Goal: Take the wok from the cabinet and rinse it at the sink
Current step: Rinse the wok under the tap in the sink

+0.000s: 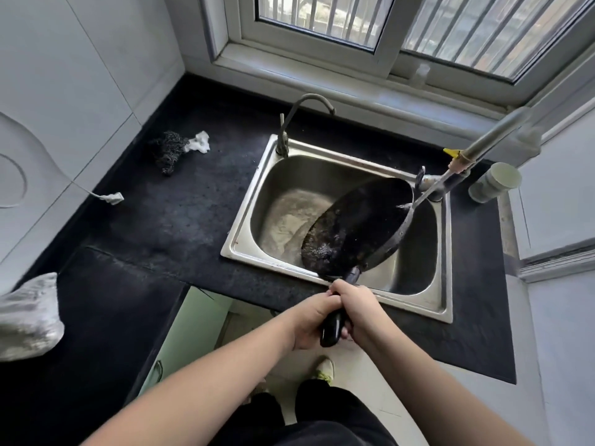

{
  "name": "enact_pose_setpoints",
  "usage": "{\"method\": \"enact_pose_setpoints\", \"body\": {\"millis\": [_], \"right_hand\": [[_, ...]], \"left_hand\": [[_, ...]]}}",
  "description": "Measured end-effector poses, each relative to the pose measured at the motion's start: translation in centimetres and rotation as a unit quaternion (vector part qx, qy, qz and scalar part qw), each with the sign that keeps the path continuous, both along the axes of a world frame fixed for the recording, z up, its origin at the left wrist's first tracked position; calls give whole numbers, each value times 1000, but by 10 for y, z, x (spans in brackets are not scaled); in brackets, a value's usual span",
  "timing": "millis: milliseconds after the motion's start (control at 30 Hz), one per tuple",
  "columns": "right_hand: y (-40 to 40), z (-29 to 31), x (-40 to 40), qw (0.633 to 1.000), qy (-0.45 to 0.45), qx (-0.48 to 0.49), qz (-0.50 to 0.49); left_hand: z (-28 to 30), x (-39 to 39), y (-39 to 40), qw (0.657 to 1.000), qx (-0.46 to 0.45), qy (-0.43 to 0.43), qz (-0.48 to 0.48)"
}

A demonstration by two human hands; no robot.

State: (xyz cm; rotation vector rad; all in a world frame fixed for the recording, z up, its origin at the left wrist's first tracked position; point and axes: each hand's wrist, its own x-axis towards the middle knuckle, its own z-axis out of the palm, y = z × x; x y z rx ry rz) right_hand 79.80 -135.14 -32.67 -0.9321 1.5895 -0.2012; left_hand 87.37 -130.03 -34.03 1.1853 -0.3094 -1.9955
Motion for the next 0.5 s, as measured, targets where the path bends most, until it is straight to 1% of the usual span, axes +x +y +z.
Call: {"method": "enact_pose_setpoints", "body": {"millis": [200, 333, 400, 500], "right_hand": [[1, 10, 8, 997, -44, 31, -52], [-10, 21, 14, 980, -106, 85, -148], [-17, 27, 14, 971, -138, 91, -171], [-23, 34, 12, 961, -183, 95, -186]], "left_hand": [[15, 15, -5, 997, 66, 4, -31], [36, 25, -22, 993, 109, 23, -27], [48, 28, -31, 994, 106, -2, -36], [63, 29, -41, 992, 87, -66, -68]]}}
